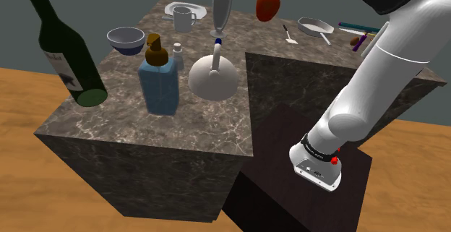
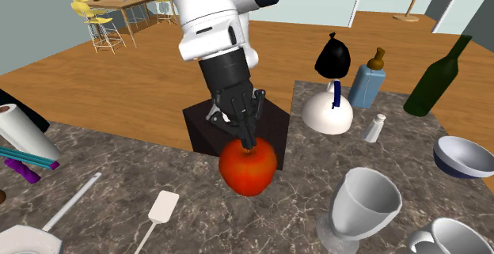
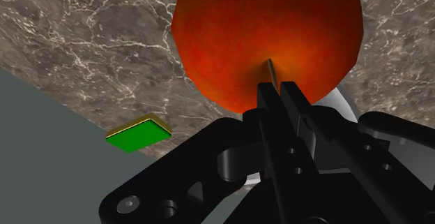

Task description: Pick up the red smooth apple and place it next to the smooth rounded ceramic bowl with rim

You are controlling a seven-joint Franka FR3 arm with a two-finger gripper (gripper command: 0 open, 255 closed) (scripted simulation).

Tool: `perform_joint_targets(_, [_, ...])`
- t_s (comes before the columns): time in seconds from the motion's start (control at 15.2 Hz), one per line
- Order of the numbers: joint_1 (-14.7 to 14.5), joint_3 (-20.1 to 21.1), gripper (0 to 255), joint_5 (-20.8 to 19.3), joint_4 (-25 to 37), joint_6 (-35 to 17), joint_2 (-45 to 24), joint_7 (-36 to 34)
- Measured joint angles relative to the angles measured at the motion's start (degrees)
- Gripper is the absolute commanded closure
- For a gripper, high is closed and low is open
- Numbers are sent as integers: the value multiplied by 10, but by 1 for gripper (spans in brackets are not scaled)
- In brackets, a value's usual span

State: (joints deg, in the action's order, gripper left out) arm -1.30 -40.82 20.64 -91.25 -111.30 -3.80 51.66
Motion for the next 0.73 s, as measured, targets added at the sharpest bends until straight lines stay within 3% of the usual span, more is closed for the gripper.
perform_joint_targets(0.73, [18,-7,255,19,118,94,-33,-13])
